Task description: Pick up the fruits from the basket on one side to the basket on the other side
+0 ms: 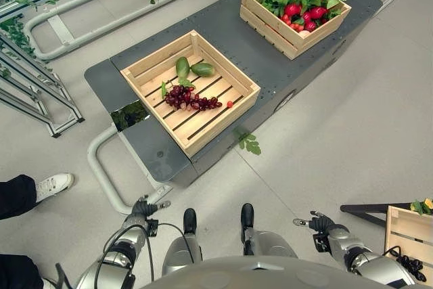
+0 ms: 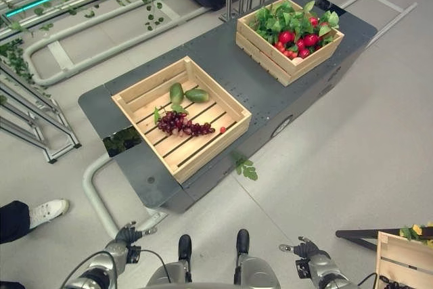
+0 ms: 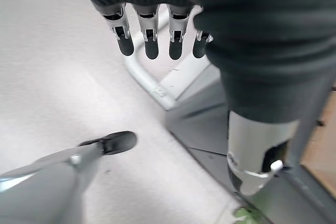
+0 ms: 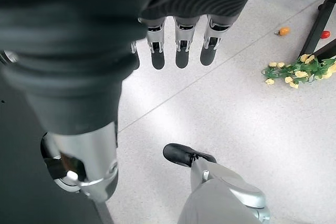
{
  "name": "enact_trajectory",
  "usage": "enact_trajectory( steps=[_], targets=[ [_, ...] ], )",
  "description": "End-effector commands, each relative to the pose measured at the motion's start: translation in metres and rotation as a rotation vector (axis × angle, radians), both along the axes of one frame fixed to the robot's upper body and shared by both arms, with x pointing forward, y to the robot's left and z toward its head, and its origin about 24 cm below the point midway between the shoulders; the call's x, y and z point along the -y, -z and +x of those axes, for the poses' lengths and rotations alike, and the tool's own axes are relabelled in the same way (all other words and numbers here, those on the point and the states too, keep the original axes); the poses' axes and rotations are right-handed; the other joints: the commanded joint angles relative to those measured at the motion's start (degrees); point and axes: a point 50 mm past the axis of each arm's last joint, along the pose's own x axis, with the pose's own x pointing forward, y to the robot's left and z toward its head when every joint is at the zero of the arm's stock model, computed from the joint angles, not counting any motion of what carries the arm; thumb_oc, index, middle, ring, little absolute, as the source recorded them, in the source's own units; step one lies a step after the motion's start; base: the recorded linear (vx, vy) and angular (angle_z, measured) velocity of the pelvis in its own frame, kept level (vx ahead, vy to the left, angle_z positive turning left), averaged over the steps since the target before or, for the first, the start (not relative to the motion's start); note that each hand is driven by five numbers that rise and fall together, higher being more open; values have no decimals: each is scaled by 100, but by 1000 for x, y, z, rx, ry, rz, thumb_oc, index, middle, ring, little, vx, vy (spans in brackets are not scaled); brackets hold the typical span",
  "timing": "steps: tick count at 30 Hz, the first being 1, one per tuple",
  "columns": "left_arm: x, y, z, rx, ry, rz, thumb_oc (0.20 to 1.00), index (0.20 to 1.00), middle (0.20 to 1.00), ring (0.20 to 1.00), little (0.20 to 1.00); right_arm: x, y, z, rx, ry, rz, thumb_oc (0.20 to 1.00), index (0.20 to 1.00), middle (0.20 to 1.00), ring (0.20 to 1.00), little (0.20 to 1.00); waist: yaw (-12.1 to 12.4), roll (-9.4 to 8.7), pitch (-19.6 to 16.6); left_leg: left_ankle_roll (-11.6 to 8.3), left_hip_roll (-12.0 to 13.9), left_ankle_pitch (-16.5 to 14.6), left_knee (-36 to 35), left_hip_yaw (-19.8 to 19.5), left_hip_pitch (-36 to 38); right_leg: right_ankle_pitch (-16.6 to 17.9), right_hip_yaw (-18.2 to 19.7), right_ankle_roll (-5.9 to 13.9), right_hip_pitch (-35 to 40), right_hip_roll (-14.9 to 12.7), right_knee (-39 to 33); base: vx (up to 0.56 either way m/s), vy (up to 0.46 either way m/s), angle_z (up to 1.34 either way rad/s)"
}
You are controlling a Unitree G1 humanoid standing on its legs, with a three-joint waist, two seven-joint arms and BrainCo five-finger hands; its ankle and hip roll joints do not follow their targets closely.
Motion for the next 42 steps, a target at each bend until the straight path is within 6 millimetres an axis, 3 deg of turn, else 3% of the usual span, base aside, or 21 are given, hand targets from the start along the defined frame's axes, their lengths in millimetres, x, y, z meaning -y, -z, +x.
enact_trajectory(
  steps=[1,3,4,5,6,7,9,13,14,15,17,20,24,25,26,29,32,34,37,42],
  targets=[
    [-13,-22,31,113,-9,48,1000,1000,1000,1000,1000,8,-10,20,56,-13,-41,1000,1000,1000,1000,1000,125,-246,246,144,-353,-386,0,49,28,-348,11,608,114,-357,61,0,0,0],
    [-12,-33,43,189,11,49,1000,1000,1000,1000,1000,8,-12,23,71,-16,-42,1000,1000,1000,1000,1000,130,-237,259,140,-349,-375,0,43,12,-344,5,611,100,-359,60,0,0,0],
    [-11,-51,57,287,54,68,1000,1000,1000,1000,1000,11,-15,26,89,-15,-47,1000,1000,1000,1000,1000,140,-235,277,139,-357,-365,0,28,-11,-333,5,616,83,-358,61,0,0,0],
    [-11,-51,57,286,54,69,1000,1000,1000,1000,1000,11,-14,26,88,-15,-47,1000,1000,1000,1000,1000,139,-236,275,139,-357,-365,0,28,-11,-334,5,616,84,-359,61,-23,-1,4],
    [-13,-67,65,362,91,101,1000,1000,1000,1000,1000,13,-16,28,102,-16,-49,1000,1000,1000,1000,1000,150,-231,297,142,-360,-357,0,16,-28,-329,0,621,73,-357,64,-11,-1,7],
    [-13,-67,65,361,90,101,1000,1000,1000,1000,1000,13,-16,28,102,-16,-49,1000,1000,1000,1000,1000,149,-233,295,142,-361,-358,0,16,-27,-329,0,621,74,-357,64,-16,1,16],
    [-17,-90,74,466,115,131,1000,1000,1000,1000,1000,16,-21,33,133,-14,-49,1000,1000,1000,1000,1000,166,-233,318,140,-356,-349,0,14,-43,-323,-9,628,65,-358,66,-17,-5,11],
    [-21,-110,80,546,137,158,1000,1000,1000,1000,1000,19,-26,40,157,-21,-50,1000,1000,1000,1000,1000,177,-233,336,135,-360,-342,0,17,-71,-317,-15,635,39,-358,63,0,0,0],
    [-23,-128,86,614,164,192,1000,1000,1000,1000,1000,21,-29,45,171,-25,-50,1000,1000,1000,1000,1000,179,-222,354,137,-361,-332,0,9,-95,-304,-10,635,5,-358,66,0,0,0],
    [-24,-128,86,613,163,192,1000,1000,1000,1000,1000,21,-29,45,171,-25,-49,1000,1000,1000,1000,1000,176,-224,353,137,-361,-331,0,9,-96,-304,-9,635,3,-358,67,0,0,0],
    [-29,-150,91,685,187,229,1000,1000,1000,1000,1000,26,-34,49,182,-22,-51,1000,1000,1000,1000,1000,187,-213,388,131,-354,-315,0,18,-144,-285,-1,637,-45,-364,65,-37,-2,1],
    [-32,-163,95,721,202,254,1000,1000,1000,1000,1000,28,-36,52,183,-28,-51,1000,1000,1000,1000,1000,187,-203,409,126,-350,-306,0,18,-173,-271,1,640,-78,-366,68,-12,-3,0],
    [-38,-198,107,808,254,339,1000,1000,1000,1000,1000,34,-42,59,185,-34,-51,1000,1000,1000,1000,1000,185,-153,448,123,-355,-286,0,25,-241,-237,19,640,-156,-359,68,-18,-3,-1],
    [-38,-198,107,808,254,339,1000,1000,1000,1000,1000,33,-42,59,185,-34,-51,1000,1000,1000,1000,1000,187,-155,451,123,-355,-286,0,26,-243,-237,20,640,-159,-358,69,-31,6,0],
    [-40,-214,112,842,288,384,1000,1000,1000,1000,1000,35,-43,61,182,-38,-52,1000,1000,1000,1000,1000,182,-127,461,117,-358,-275,0,35,-267,-221,16,642,-186,-361,68,-31,1,-1],
    [-39,-228,118,871,319,422,1000,1000,1000,1000,1000,36,-44,63,179,-46,-55,1000,1000,1000,1000,1000,176,-110,476,117,-363,-270,0,43,-285,-206,27,643,-213,-359,69,-26,2,0],
    [-35,-255,132,915,384,511,1000,1000,1000,1000,1000,37,-47,66,180,-55,-62,1000,1000,1000,1000,1000,145,-67,500,110,-357,-244,0,60,-344,-176,50,642,-273,-353,74,-38,2,0],
    [-33,-260,136,920,397,531,1000,1000,1000,1000,1000,37,-47,68,183,-58,-64,1000,1000,1000,1000,1000,136,-56,508,110,-356,-232,0,60,-359,-166,54,642,-292,-351,74,0,0,0],
    [-28,-293,150,937,482,701,1000,1000,1000,1000,1000,35,-48,70,176,-75,-77,1000,1000,1000,1000,1000,68,-12,536,102,-351,-192,0,55,-438,-122,65,643,-385,-340,76,-47,-3,-1],
    [-15,-316,166,955,550,800,1000,1000,1000,1000,1000,31,-48,75,183,-90,-82,1000,1000,1000,1000,1000,34,-2,593,98,-344,-138,1,40,-557,-66,64,645,-515,-342,89,-53,-6,-1]
  ],
)
